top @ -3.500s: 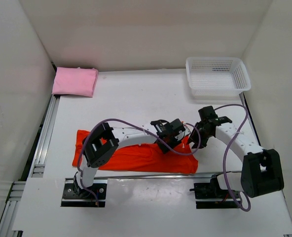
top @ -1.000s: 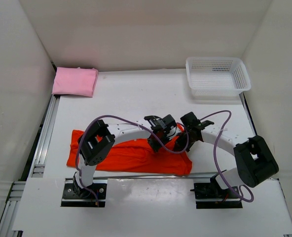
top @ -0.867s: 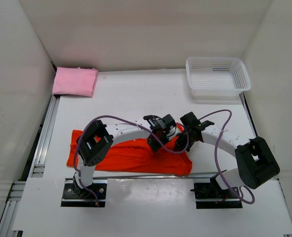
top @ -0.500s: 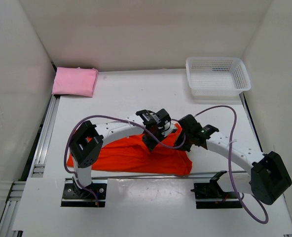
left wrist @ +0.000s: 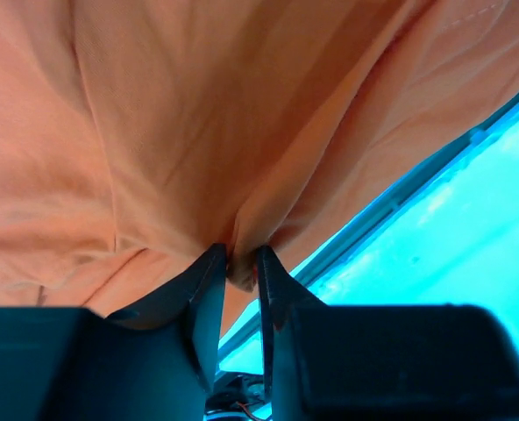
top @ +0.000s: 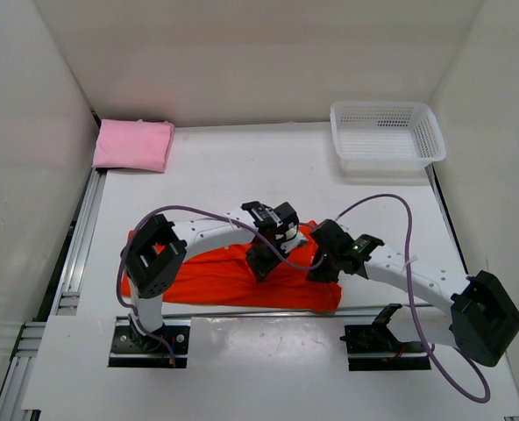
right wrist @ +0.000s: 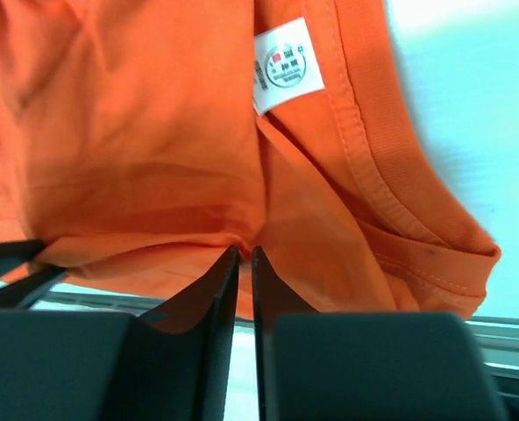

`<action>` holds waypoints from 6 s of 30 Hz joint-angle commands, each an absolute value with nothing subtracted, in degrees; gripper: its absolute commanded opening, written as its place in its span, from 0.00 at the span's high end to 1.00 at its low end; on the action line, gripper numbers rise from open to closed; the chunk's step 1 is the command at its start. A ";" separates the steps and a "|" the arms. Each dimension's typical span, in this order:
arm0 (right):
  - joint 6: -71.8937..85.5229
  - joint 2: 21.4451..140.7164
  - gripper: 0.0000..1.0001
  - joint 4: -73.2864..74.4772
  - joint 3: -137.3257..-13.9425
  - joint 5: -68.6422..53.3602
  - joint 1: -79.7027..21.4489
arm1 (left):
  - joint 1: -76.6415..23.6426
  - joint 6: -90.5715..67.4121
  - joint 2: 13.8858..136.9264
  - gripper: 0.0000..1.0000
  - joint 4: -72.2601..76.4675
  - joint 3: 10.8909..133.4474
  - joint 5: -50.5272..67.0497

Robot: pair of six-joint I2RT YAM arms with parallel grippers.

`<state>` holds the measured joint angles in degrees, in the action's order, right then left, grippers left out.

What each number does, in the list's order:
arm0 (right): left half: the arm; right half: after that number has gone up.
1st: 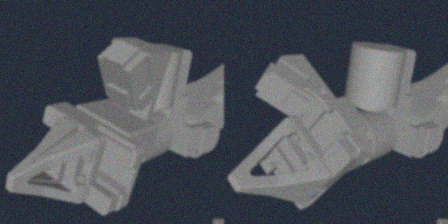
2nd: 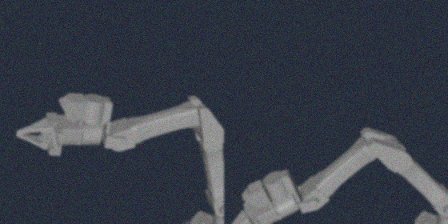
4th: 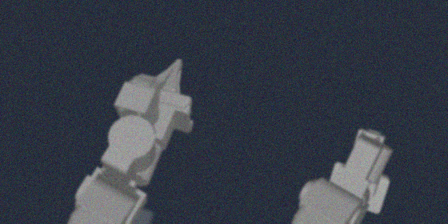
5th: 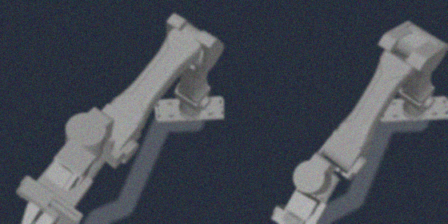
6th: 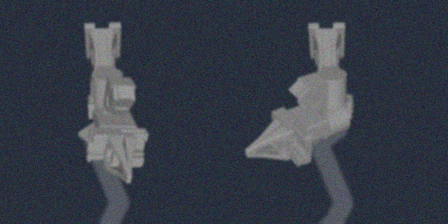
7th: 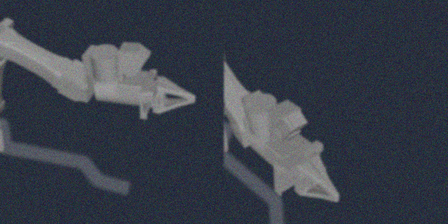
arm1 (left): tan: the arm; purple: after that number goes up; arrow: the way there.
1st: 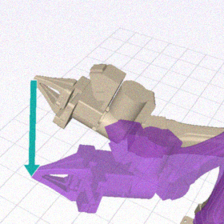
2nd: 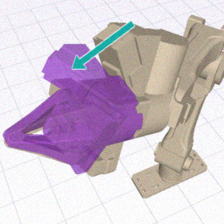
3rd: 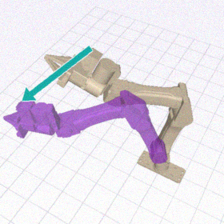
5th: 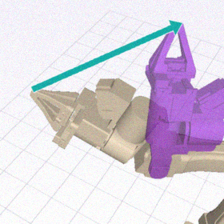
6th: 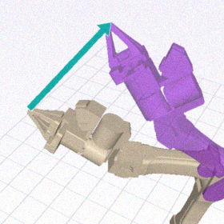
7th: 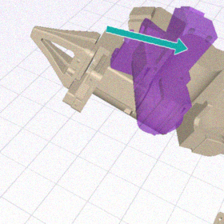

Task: Fold and stack the t-shirts
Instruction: Fold the other side of the tshirt into a rectangle, then rotate the tshirt 90 degrees

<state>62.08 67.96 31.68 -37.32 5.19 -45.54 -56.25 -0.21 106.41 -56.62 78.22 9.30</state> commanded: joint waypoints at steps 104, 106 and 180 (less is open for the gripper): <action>55.98 106.33 0.52 39.38 -75.06 6.59 -21.53 | 26.71 0.00 81.23 0.24 -47.46 58.80 -2.29; 55.99 108.88 0.51 38.77 -76.98 6.59 -21.53 | 26.72 0.00 80.25 0.24 -47.46 57.22 -2.89; 80.70 94.50 1.00 14.50 -47.22 5.02 -68.20 | 20.32 0.00 51.93 0.06 -70.14 52.56 20.65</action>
